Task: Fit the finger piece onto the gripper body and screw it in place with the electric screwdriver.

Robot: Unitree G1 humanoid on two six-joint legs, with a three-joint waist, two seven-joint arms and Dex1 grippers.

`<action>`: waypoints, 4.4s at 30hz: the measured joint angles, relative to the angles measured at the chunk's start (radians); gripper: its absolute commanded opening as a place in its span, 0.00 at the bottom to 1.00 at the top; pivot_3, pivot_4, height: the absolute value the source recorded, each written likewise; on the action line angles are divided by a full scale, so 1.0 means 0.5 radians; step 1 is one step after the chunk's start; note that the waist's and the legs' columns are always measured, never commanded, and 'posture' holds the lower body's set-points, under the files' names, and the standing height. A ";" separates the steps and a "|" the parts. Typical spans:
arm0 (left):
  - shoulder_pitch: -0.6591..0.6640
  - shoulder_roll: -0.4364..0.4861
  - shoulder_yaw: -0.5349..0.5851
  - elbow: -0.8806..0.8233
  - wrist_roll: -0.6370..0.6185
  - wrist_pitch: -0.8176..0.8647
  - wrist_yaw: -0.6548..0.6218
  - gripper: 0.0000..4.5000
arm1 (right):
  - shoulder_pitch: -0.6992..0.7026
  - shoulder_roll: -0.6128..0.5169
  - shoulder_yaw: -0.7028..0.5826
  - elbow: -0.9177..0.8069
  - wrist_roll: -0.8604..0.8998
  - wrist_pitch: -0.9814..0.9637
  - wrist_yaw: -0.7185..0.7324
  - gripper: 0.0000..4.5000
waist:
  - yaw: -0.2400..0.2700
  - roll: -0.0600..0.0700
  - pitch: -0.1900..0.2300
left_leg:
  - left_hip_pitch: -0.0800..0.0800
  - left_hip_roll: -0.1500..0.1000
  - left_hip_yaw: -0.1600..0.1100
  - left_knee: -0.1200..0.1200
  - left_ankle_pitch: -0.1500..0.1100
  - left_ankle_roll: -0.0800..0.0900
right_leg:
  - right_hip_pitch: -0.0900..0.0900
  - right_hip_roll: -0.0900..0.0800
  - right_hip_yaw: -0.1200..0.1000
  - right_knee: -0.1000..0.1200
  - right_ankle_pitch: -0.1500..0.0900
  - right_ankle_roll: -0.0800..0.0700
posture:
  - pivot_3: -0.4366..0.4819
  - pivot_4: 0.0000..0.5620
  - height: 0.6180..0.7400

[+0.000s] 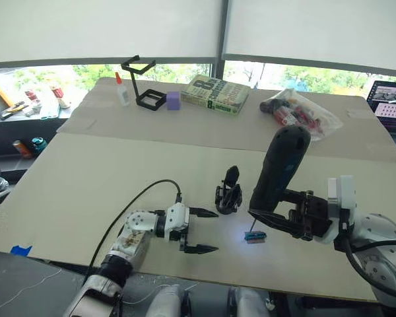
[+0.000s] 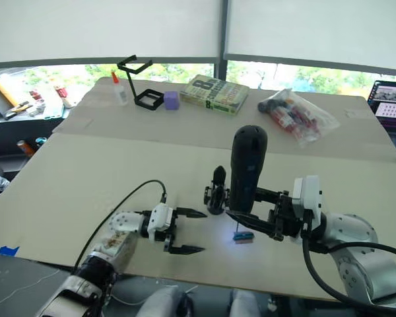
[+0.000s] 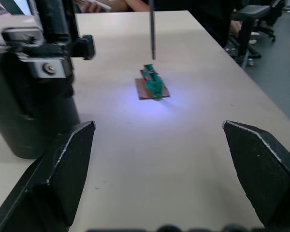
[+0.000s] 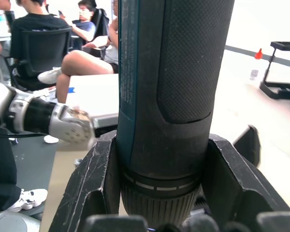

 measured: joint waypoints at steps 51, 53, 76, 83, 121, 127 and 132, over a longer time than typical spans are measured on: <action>0.343 0.528 -0.056 -1.746 -0.350 1.642 0.503 0.99 | 0.166 -0.070 -0.116 -0.020 0.063 -0.003 0.063 0.43 | -0.092 -0.024 0.021 | -0.024 0.004 0.004 -0.019 0.019 -0.039 | -0.036 0.020 0.000 0.003 0.012 -0.009 | 0.48 0.27 1.00; 0.383 0.570 -0.052 -1.755 -0.350 1.625 0.488 0.99 | 0.177 -0.074 -0.121 -0.023 0.071 0.001 0.063 0.43 | -0.093 -0.023 0.021 | -0.024 0.004 0.004 -0.018 0.019 -0.039 | -0.036 0.020 0.001 0.004 0.012 -0.010 | 0.48 0.27 1.00; 0.410 0.434 -0.153 -1.531 -0.106 1.301 0.470 0.99 | 0.008 -0.064 -0.054 -0.040 0.084 0.003 0.008 0.43 | -0.085 -0.023 0.021 | -0.028 0.005 0.004 -0.005 0.017 -0.036 | -0.035 0.020 0.001 0.005 0.015 -0.010 | 0.48 0.27 1.00; 0.399 0.405 -0.188 -1.486 -0.046 1.301 0.473 0.99 | -0.024 -0.018 0.011 -0.041 0.075 0.003 -0.028 0.43 | -0.087 -0.023 0.021 | -0.028 0.005 0.004 -0.005 0.017 -0.035 | -0.035 0.020 0.001 0.007 0.016 -0.010 | 0.48 0.27 1.00; 0.400 0.370 -0.188 -1.331 0.024 1.193 0.448 0.99 | 0.000 0.040 0.058 0.005 -0.081 -0.041 0.012 0.43 | -0.088 -0.023 0.021 | -0.028 0.005 0.004 -0.004 0.017 -0.035 | -0.035 0.020 0.001 0.008 0.016 -0.010 | 0.48 0.27 1.00; 0.400 0.369 -0.188 -1.306 0.024 1.154 0.441 0.99 | 0.000 0.043 0.058 0.013 -0.090 -0.041 0.011 0.43 | -0.089 -0.022 0.021 | -0.028 0.005 0.004 -0.004 0.017 -0.035 | -0.035 0.020 0.001 0.008 0.016 -0.010 | 0.48 0.27 1.00; 0.400 0.367 -0.188 -1.289 0.024 1.147 0.439 0.99 | 0.000 0.043 0.058 0.014 -0.097 -0.041 0.011 0.43 | -0.089 -0.023 0.021 | -0.028 0.005 0.004 -0.004 0.017 -0.035 | -0.035 0.020 0.001 0.009 0.016 -0.010 | 0.48 0.27 1.00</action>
